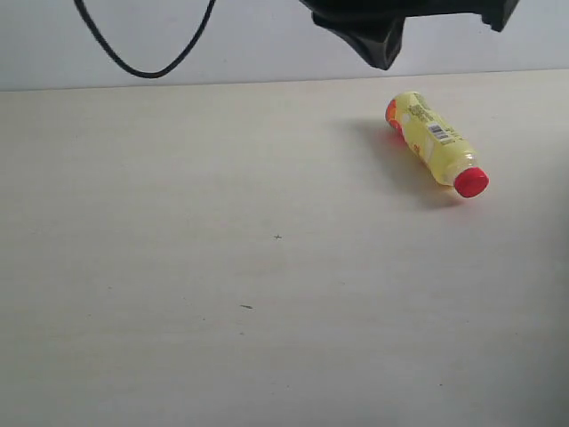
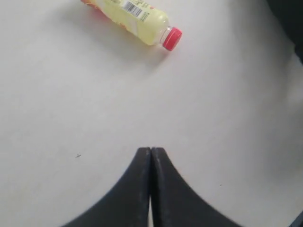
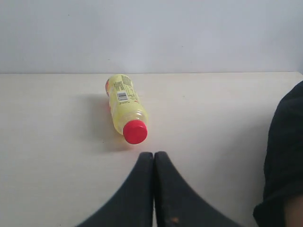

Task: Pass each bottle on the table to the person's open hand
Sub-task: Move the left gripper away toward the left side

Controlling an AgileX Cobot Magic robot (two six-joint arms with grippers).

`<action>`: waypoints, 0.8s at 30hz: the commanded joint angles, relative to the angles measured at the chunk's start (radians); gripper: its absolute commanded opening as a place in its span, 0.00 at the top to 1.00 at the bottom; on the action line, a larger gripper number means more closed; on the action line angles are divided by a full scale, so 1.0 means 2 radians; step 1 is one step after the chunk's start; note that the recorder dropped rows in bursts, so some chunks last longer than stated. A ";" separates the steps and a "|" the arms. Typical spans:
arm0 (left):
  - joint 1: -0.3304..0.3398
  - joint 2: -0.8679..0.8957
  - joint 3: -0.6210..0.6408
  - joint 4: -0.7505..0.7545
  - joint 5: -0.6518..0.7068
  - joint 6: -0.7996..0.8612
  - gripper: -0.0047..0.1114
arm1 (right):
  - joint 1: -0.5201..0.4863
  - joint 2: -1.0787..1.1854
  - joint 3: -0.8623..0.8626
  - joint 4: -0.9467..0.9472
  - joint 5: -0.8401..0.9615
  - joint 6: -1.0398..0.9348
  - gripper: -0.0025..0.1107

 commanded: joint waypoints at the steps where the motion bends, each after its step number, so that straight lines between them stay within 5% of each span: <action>1: 0.000 -0.040 0.044 0.023 -0.001 -0.011 0.96 | -0.003 -0.002 0.002 -0.001 -0.002 0.000 0.98; 13: 0.000 -0.162 0.204 0.093 -0.068 -0.050 0.96 | -0.003 -0.002 0.002 -0.001 -0.002 0.000 0.98; 24: 0.000 -0.368 0.475 0.102 -0.280 -0.079 0.96 | -0.003 -0.002 0.002 -0.001 -0.002 0.000 0.98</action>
